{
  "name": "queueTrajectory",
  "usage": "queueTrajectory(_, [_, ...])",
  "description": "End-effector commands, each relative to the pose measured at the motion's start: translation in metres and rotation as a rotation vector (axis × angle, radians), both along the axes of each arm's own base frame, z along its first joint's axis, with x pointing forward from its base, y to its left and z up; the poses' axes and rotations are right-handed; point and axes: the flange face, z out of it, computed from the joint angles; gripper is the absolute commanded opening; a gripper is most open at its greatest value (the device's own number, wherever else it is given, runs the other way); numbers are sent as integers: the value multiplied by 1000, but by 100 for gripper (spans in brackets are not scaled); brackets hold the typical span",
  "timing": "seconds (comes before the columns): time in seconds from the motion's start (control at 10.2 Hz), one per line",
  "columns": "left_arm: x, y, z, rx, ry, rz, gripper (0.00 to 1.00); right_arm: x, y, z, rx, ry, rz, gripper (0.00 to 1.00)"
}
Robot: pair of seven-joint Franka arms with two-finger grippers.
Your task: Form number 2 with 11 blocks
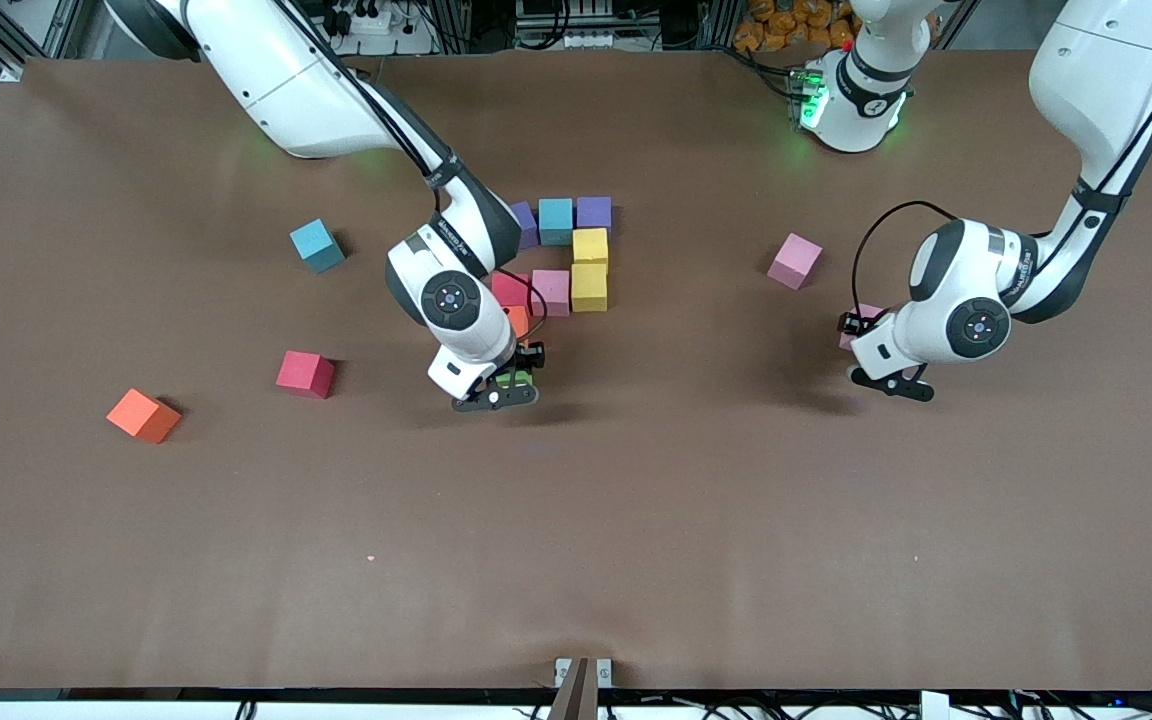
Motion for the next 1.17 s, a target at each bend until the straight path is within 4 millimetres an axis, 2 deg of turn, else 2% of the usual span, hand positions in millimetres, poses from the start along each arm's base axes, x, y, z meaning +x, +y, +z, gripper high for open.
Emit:
queueTrajectory(0.0, [14,-7,18,50,-56,105,26,-4,-3,6,11,8,-25,100])
queueTrajectory(0.29, [44,-32,39,90,-72,276,26,-4,-3,9,13,5,-22,100])
queueTrajectory(0.39, [52,-48,48,70,-72,341,26,-1,-3,20,19,-5,-16,100])
queueTrajectory(0.49, [58,-62,54,59,-76,403,26,9,-10,41,33,-33,-27,100])
queueTrajectory(0.68, [68,-82,58,72,-71,478,26,15,-15,78,40,-57,-38,100])
queueTrajectory(0.78, [73,-95,59,75,-62,524,26,22,-26,102,50,-75,-55,100])
queueTrajectory(0.88, [77,-108,60,76,-47,554,26,33,-46,130,62,-91,-70,100])
queueTrajectory(0.98, [77,-127,66,81,-45,606,26,43,-79,149,71,-85,-27,100])
queueTrajectory(1.08, [81,-140,69,86,-42,681,26,56,-122,152,50,-44,20,100])
